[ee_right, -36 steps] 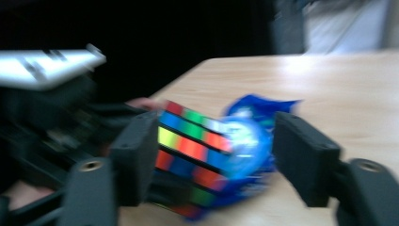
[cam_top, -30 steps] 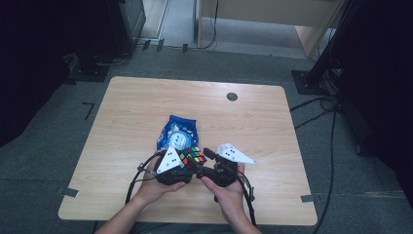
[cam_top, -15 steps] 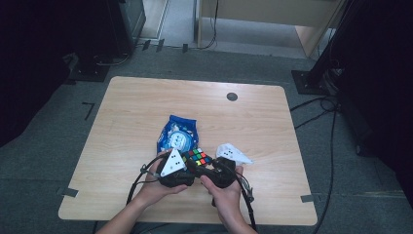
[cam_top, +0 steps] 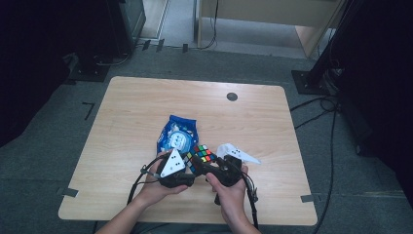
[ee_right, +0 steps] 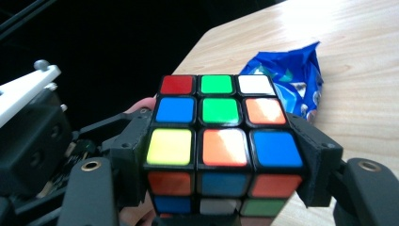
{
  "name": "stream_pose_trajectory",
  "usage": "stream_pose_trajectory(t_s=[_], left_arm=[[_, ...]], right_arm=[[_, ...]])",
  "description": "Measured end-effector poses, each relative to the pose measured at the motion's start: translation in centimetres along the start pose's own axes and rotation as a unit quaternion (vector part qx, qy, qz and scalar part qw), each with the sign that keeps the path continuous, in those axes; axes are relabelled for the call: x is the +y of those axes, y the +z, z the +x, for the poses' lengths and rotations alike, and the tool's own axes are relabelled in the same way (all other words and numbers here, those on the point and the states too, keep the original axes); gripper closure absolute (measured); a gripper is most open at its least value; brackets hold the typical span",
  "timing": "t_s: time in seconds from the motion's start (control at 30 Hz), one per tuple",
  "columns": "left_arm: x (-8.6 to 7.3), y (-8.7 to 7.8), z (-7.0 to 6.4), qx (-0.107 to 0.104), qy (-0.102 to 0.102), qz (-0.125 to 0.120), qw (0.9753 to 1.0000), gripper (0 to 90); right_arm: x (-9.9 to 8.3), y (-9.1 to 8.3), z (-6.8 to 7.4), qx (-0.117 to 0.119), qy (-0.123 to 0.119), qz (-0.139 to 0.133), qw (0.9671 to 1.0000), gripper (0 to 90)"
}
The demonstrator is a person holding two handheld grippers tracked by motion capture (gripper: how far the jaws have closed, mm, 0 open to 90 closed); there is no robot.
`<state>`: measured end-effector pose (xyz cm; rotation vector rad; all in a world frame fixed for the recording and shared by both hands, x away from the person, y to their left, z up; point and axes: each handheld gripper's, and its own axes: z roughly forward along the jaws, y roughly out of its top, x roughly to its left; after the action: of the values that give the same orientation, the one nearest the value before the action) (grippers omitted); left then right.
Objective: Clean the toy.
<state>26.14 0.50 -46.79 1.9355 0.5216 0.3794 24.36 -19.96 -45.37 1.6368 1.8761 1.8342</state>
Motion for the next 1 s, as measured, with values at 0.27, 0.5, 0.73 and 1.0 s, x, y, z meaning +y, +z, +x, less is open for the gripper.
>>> stream_pose_trajectory(t_s=[0.27, 0.5, 0.73, 1.0], left_arm=[[-0.5, -0.8, 1.9, 0.032, -0.026, 0.002, 0.9992, 34.2], [-0.7, -0.6, 2.5, 0.03, -0.041, 0.006, 0.9987, 34.2], [-0.7, -0.8, 2.7, 0.03, -0.05, -0.001, 0.9983, 34.2], [-0.9, -0.6, 2.5, 0.025, -0.046, 0.002, 0.9986, 34.2]], right_arm=[[1.7, -2.6, -1.5, -0.051, -0.112, -0.012, 0.9923, 34.3], [1.9, -3.1, -6.5, -0.178, -0.158, 0.041, 0.9704, 50.4], [1.0, -2.0, -9.9, -0.213, -0.15, 0.103, 0.9598, 49.1], [0.2, -0.5, -11.2, -0.25, -0.164, 0.116, 0.9471, 59.1]])
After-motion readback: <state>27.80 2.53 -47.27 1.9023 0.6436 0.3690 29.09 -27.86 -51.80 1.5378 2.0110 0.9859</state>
